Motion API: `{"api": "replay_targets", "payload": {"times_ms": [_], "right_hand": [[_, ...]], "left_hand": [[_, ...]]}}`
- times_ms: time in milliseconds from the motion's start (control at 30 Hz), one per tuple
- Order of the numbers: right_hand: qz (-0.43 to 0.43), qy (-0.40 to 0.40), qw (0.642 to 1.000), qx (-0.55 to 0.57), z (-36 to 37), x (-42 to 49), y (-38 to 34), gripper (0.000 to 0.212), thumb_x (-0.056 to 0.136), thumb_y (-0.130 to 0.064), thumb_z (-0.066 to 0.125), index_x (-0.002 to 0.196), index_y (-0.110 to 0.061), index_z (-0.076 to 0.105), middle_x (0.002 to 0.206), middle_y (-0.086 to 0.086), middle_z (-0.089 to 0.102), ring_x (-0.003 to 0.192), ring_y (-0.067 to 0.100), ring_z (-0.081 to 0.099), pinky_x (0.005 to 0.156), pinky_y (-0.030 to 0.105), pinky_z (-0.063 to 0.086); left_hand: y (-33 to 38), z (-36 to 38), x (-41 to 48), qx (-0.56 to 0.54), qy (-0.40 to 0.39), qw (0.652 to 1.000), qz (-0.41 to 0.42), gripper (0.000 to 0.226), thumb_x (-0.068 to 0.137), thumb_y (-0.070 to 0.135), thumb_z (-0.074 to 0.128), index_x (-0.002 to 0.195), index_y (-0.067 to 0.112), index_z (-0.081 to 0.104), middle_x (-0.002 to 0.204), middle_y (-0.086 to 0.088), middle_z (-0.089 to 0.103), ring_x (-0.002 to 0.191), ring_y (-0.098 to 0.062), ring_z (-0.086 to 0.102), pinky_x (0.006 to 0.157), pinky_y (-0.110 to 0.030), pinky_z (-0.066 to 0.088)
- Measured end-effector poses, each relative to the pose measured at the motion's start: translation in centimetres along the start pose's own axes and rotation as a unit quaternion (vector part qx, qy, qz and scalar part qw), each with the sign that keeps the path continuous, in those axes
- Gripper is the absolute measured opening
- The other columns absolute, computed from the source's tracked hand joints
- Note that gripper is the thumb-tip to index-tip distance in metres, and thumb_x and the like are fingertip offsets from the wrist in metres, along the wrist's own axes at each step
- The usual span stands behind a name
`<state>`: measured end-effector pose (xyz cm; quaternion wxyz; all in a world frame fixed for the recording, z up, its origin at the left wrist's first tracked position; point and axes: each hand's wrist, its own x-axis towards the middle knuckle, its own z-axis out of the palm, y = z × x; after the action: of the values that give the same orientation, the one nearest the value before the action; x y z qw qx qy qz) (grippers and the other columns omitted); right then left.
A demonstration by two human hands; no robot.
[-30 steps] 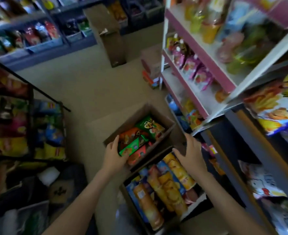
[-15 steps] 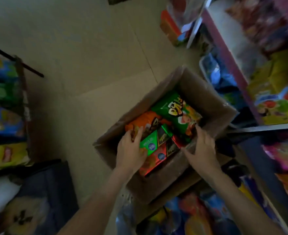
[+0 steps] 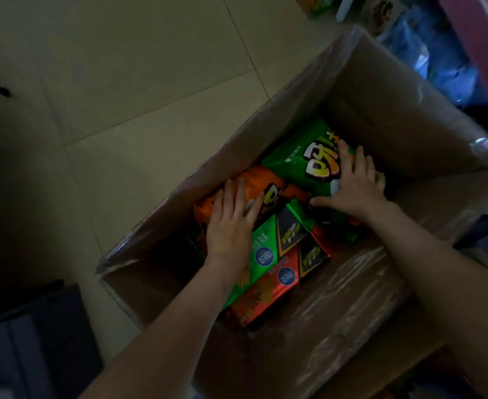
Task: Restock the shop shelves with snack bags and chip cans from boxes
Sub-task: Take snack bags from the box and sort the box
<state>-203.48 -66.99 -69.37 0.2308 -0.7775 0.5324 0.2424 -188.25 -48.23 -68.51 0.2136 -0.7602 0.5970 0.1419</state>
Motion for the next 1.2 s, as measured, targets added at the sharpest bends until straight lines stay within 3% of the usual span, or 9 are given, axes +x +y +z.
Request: {"api": "replay_targets", "payload": {"times_ms": [167, 300, 467, 667, 900, 967, 1067, 1133, 1200], "right_hand": [[-0.008, 0.037, 0.999, 0.023, -0.1, 0.2, -0.5, 0.121, 0.074, -0.05, 0.076, 0.149, -0.035, -0.019, 0.156, 0.017, 0.009, 0.141, 0.041, 0.015, 0.111, 0.063, 0.017], [-0.011, 0.052, 0.998, 0.018, -0.8, -0.8, -0.5, 0.12, 0.076, -0.04, 0.076, 0.149, -0.036, -0.019, 0.148, 0.02, 0.023, 0.135, 0.043, 0.025, 0.11, 0.064, 0.02], [-0.021, 0.056, 0.998, 0.027, -2.3, -2.4, -0.7, 0.117, 0.077, -0.043, 0.074, 0.15, -0.036, -0.017, 0.146, 0.02, 0.026, 0.135, 0.04, 0.025, 0.11, 0.06, 0.017], [-0.032, 0.087, 0.994, 0.05, -4.2, -5.0, -0.9, 0.113, 0.077, -0.044, 0.073, 0.151, -0.034, -0.011, 0.145, 0.02, 0.027, 0.135, 0.04, 0.025, 0.111, 0.059, 0.015], [-0.056, 0.125, 0.99, 0.021, -5.2, -8.3, -1.1, 0.112, 0.076, -0.04, 0.075, 0.152, -0.031, -0.007, 0.145, 0.021, 0.028, 0.134, 0.041, 0.027, 0.112, 0.059, 0.013], [-0.06, 0.125, 0.99, 0.018, -4.8, -9.1, -1.2, 0.112, 0.076, -0.039, 0.076, 0.152, -0.031, -0.006, 0.145, 0.022, 0.028, 0.134, 0.042, 0.027, 0.112, 0.059, 0.013], [-0.062, 0.115, 0.991, 0.011, -3.7, -9.6, -1.6, 0.111, 0.077, -0.039, 0.075, 0.152, -0.031, -0.006, 0.144, 0.021, 0.029, 0.134, 0.04, 0.028, 0.113, 0.059, 0.013], [-0.062, 0.107, 0.992, 0.004, -3.0, -9.6, -1.9, 0.11, 0.078, -0.04, 0.074, 0.153, -0.03, -0.006, 0.144, 0.021, 0.031, 0.133, 0.04, 0.029, 0.112, 0.059, 0.014], [-0.065, 0.104, 0.992, -0.009, -2.3, -9.4, -2.2, 0.11, 0.078, -0.041, 0.073, 0.153, -0.029, -0.007, 0.143, 0.021, 0.032, 0.133, 0.04, 0.03, 0.112, 0.059, 0.014]], "left_hand": [[-0.1, -0.4, 0.1, 0.048, -0.017, 0.999, 0.005, 0.079, 0.102, 0.027, 0.036, 0.149, 0.022, -0.028, 0.157, -0.026, -0.021, 0.146, -0.044, -0.008, 0.118, -0.051, 0.0], [-0.1, -0.7, -0.1, 0.074, -0.031, 0.997, 0.016, 0.081, 0.102, 0.029, 0.038, 0.148, 0.022, -0.028, 0.157, -0.027, -0.012, 0.144, -0.044, 0.009, 0.117, -0.05, 0.013], [-0.1, -1.8, -0.8, 0.09, -0.046, 0.995, 0.019, 0.08, 0.102, 0.028, 0.037, 0.148, 0.021, -0.028, 0.154, -0.034, -0.001, 0.14, -0.043, 0.02, 0.114, -0.048, 0.02], [0.1, -3.3, -2.3, 0.1, -0.031, 0.993, 0.051, 0.076, 0.103, 0.019, 0.034, 0.149, 0.017, -0.026, 0.147, -0.03, 0.025, 0.13, -0.037, 0.033, 0.106, -0.043, 0.029], [0.3, -4.4, -5.4, 0.105, -0.027, 0.991, 0.084, 0.078, 0.101, 0.019, 0.037, 0.15, 0.01, -0.022, 0.142, -0.028, 0.03, 0.128, -0.036, 0.036, 0.102, -0.039, 0.033], [0.4, -4.3, -6.6, 0.097, -0.032, 0.993, 0.058, 0.08, 0.1, 0.019, 0.039, 0.15, 0.011, -0.023, 0.137, -0.026, 0.034, 0.127, -0.039, 0.036, 0.105, -0.045, 0.03], [0.4, -3.7, -7.1, 0.04, -0.068, 0.997, -0.018, 0.073, 0.1, 0.019, 0.039, 0.154, 0.011, -0.009, 0.135, -0.024, 0.035, 0.136, -0.05, 0.025, 0.112, -0.063, 0.015], [0.4, -2.9, -6.8, 0.015, -0.072, 0.995, -0.06, 0.066, 0.101, 0.021, 0.038, 0.154, 0.008, 0.001, 0.135, -0.022, 0.037, 0.133, -0.051, 0.034, 0.108, -0.06, 0.028], [0.3, -2.4, -5.9, 0.0, -0.039, 0.995, -0.097, 0.06, 0.102, 0.03, 0.039, 0.152, 0.008, 0.016, 0.13, -0.017, 0.045, 0.114, -0.042, 0.053, 0.092, -0.048, 0.045]]}}
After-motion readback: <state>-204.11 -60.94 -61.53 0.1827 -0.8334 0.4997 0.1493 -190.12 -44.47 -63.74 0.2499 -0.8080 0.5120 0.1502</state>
